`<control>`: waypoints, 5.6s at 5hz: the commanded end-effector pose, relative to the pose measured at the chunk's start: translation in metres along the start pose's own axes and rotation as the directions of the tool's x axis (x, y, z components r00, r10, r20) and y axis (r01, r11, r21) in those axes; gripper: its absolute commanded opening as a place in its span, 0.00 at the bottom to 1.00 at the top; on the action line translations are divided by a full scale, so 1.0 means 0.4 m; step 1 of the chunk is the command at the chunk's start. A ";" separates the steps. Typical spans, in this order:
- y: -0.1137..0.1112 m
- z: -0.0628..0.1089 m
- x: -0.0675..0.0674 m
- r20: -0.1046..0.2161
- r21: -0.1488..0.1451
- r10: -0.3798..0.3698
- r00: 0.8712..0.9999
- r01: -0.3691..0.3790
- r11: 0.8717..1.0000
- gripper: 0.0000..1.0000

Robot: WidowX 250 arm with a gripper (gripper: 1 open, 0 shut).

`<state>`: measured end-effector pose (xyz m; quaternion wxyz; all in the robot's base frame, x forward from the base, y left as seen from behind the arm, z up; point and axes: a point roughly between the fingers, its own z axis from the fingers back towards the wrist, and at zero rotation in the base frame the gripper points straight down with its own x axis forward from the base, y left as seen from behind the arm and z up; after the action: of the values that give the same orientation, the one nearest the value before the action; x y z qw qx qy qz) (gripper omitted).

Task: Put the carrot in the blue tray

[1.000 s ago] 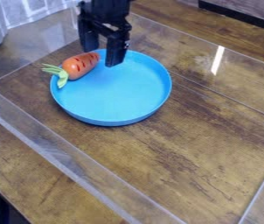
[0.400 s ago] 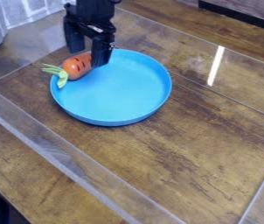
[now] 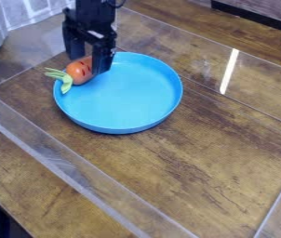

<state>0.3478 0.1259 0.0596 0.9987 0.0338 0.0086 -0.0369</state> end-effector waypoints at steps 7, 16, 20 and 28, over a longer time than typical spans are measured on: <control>0.088 -0.057 -0.001 0.025 -0.014 0.044 0.999 -0.044 0.999 1.00; 0.118 -0.055 0.011 0.056 -0.029 0.052 0.997 -0.050 0.998 1.00; 0.124 0.002 0.021 0.083 -0.023 0.045 0.996 -0.043 0.999 1.00; 0.142 0.053 0.041 0.113 -0.023 0.037 0.993 -0.035 0.999 1.00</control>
<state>0.3604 0.1681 0.0467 0.9996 -0.0036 0.0008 -0.0280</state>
